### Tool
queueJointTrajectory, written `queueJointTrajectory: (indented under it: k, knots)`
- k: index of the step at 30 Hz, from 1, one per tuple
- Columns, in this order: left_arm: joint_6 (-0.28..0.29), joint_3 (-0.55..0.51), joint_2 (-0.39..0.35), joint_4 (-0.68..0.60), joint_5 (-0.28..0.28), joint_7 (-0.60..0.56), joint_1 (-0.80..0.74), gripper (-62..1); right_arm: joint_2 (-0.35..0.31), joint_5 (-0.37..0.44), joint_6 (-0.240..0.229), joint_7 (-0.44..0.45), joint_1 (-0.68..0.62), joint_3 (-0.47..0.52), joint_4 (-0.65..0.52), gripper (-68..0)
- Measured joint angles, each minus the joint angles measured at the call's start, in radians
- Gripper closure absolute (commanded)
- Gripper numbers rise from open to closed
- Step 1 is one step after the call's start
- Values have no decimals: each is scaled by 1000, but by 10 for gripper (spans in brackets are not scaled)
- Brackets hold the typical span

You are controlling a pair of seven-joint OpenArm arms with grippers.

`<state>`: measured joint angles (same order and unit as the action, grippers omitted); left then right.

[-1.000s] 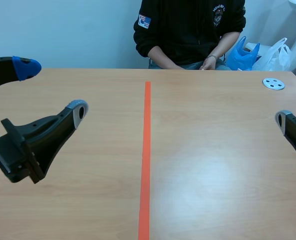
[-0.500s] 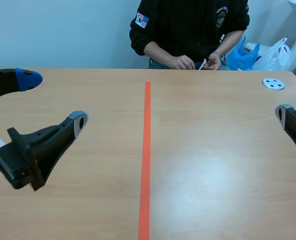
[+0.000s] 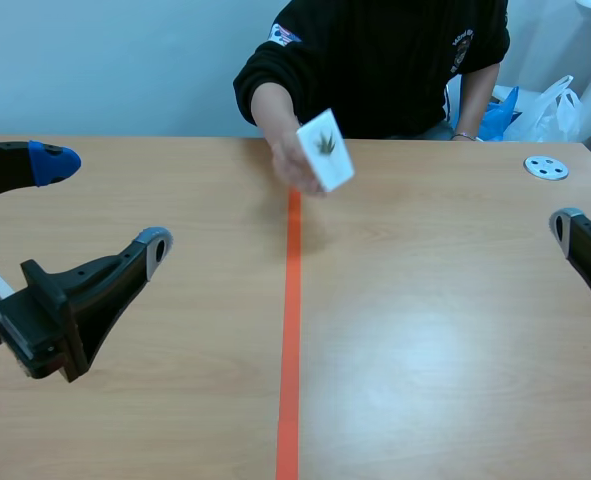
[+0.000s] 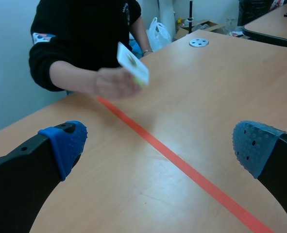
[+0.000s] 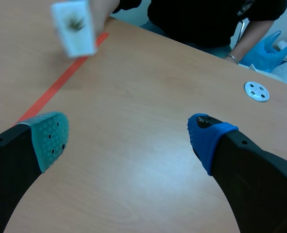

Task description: Sort the leaf by its shape. The table is split by an orange tape line. A compound leaf with several leaflets goes to the left side, a simple leaf with one blade goes to the right side. Return to the home posture when a red brick is placed on the table.

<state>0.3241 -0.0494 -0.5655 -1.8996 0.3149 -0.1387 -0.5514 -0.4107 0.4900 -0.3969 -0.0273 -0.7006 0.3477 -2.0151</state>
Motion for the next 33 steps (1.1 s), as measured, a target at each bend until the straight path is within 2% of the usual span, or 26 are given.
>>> queueJointTrajectory:
  k: [24, 28, 33]
  knots:
    - [0, 0, 0, 0, -2, 0, 0, -623, 0, 0, 0, 0, 0, 0, 0, -500]
    - [1, 0, 0, 0, -62, -1, 0, -623, 0, 0, 0, 0, 0, 0, 0, -500]
    - [10, 0, 0, 85, -64, -7, 50, -623, 0, 0, 0, 0, 0, 0, 0, -500]
